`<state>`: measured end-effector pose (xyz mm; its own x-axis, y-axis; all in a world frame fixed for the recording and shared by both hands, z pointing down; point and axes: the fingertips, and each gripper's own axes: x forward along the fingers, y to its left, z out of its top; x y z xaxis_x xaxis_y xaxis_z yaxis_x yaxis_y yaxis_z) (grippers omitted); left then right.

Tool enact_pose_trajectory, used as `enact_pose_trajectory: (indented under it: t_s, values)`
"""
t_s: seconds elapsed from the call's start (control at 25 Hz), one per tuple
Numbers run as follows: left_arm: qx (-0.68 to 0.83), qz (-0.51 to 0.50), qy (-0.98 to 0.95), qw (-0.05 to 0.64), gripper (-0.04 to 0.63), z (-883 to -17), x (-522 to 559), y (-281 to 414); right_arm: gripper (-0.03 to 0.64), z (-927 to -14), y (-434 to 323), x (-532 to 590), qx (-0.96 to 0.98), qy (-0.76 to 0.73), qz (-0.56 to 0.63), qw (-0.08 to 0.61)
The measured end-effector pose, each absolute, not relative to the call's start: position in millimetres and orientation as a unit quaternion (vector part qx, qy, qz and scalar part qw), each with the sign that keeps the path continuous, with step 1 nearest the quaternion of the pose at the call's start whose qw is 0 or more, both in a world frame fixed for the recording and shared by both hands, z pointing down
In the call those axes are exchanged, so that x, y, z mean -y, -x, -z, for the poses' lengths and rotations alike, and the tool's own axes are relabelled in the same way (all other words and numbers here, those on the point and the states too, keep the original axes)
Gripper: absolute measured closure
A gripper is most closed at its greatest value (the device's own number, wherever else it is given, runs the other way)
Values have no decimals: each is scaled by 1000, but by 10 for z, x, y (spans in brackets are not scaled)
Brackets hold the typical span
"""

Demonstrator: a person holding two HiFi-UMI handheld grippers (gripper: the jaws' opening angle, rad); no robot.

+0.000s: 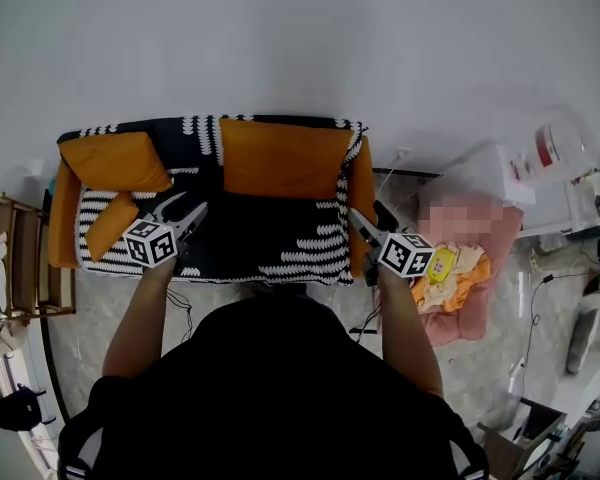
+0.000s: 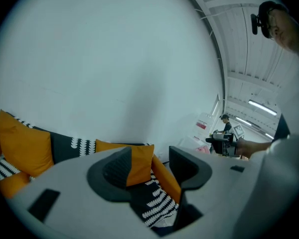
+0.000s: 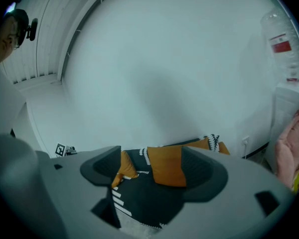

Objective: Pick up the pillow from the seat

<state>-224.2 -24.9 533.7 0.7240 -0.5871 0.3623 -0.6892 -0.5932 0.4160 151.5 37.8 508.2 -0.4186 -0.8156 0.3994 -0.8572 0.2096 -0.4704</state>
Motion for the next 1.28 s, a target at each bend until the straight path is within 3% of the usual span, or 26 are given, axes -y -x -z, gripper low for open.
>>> enact_pose_trajectory:
  t_s: [1.28]
  values:
    - [385, -105, -863, 309, 356, -5670, 1232, 1687, 245, -5689, -1893, 824, 783, -490, -376, 78]
